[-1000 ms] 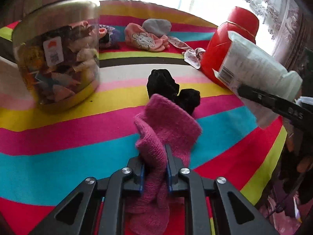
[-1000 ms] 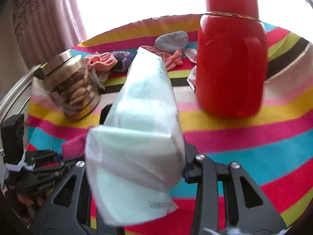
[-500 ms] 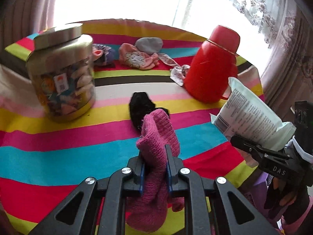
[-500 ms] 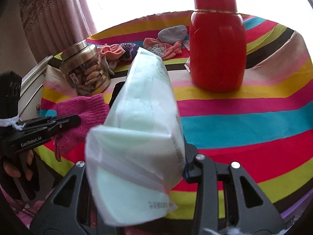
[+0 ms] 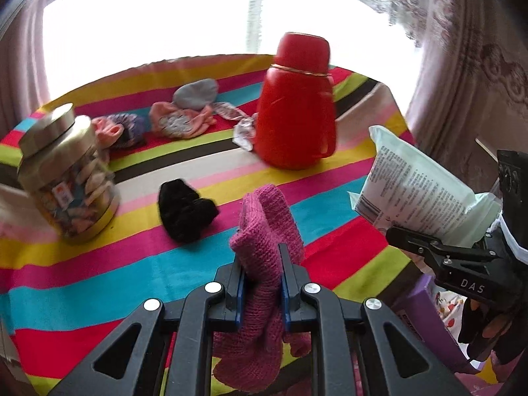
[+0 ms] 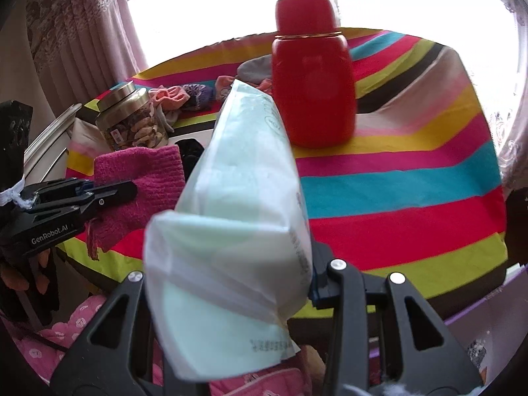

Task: Organize soft objects
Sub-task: 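Carry glove and packet into the purple-rimmed box and open both tools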

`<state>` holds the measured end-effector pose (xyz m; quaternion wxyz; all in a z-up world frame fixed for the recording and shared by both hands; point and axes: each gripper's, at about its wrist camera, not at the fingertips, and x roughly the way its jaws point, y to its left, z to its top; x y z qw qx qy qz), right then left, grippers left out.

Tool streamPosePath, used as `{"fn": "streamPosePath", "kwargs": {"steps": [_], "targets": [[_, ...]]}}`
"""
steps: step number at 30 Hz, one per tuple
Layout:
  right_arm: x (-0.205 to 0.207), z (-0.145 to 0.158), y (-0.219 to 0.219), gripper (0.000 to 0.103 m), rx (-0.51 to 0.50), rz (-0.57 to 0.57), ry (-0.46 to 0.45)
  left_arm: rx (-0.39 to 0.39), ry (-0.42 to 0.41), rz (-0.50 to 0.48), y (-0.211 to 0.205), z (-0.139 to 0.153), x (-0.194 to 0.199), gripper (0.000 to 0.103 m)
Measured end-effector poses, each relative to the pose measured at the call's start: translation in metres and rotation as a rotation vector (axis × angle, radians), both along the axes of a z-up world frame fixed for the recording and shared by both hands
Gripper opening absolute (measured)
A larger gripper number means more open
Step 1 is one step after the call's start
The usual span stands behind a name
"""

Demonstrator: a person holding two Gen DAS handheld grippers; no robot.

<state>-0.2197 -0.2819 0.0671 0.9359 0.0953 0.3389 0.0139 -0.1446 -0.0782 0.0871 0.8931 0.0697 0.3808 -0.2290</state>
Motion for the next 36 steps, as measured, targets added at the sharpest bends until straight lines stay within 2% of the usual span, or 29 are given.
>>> {"fn": "streamPosePath", "kwargs": {"steps": [10, 14, 17, 26, 31, 36], "targets": [[-0.047, 0.014, -0.036, 0.041, -0.050, -0.088, -0.024, 0.017, -0.048, -0.158, -0.053, 0.021, -0.024, 0.017], [-0.072, 0.016, -0.052, 0.041, -0.081, -0.143, -0.010, 0.019, -0.045, -0.252, -0.082, 0.027, -0.036, 0.017], [-0.093, 0.014, -0.065, 0.041, -0.104, -0.192, 0.010, 0.001, -0.013, -0.345, -0.108, 0.031, -0.046, 0.017], [-0.153, 0.014, -0.123, 0.042, -0.147, -0.386, 0.097, 0.027, 0.040, -0.633, -0.189, 0.030, -0.091, 0.017], [-0.173, 0.012, -0.144, 0.042, -0.207, -0.446, 0.164, 0.075, 0.046, -0.781, -0.219, 0.017, -0.122, 0.017], [-0.187, 0.002, -0.158, 0.042, -0.257, -0.470, 0.252, 0.116, 0.054, -0.883, -0.241, 0.003, -0.144, 0.018]]}}
